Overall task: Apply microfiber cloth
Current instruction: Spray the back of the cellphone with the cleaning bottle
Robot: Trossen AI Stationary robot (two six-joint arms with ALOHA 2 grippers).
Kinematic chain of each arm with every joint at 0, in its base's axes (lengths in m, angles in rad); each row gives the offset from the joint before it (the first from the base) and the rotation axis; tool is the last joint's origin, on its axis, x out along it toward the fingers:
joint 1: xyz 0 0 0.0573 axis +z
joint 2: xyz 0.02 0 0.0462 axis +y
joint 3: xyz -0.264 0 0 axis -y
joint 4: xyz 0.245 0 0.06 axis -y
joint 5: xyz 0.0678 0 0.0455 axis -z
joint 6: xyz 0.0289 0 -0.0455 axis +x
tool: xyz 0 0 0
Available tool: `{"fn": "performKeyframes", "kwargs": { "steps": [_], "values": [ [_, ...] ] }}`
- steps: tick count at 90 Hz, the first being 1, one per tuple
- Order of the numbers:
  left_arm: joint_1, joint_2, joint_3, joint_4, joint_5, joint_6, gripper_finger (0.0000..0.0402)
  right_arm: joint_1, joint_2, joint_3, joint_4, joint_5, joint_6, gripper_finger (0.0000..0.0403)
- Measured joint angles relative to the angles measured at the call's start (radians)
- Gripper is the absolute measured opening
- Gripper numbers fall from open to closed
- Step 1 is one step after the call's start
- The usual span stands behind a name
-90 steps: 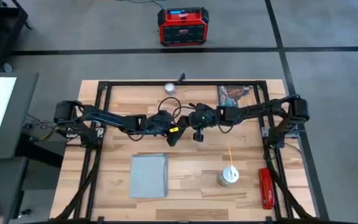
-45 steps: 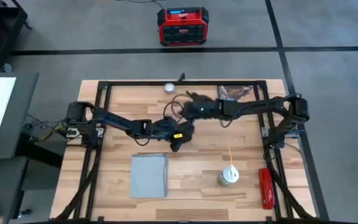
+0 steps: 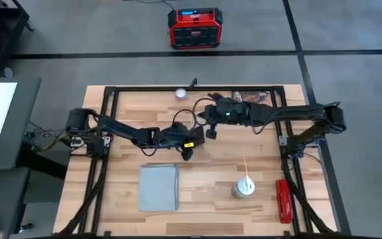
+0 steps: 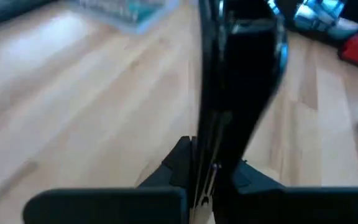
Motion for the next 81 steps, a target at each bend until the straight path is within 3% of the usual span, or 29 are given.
{"fn": "performKeyframes", "kwargs": {
  "steps": [24, 41, 51, 64, 81],
  "values": [
    [0.0, -0.144, 0.0, -0.051, 0.016, 0.129, 0.0003, 0.107, -0.208, -0.001, -0.242, 0.136, 0.076, 0.0],
    [0.01, -0.168, -0.001, -0.083, 0.069, 0.176, 0.0003, 0.243, -0.334, -0.002, -0.412, 0.213, 0.214, 0.0],
    [0.023, -0.167, -0.001, -0.091, 0.092, 0.189, 0.0003, 0.345, -0.413, -0.002, -0.499, 0.282, 0.32, 0.0],
    [0.051, -0.166, -0.001, -0.084, 0.131, 0.246, 0.0003, 0.505, -0.482, -0.003, -0.641, 0.457, 0.497, 0.0],
    [0.136, -0.166, -0.001, -0.015, 0.26, 0.276, 0.0002, 0.692, -0.474, -0.035, -0.785, 0.608, 0.763, 0.0]
  ]
}}
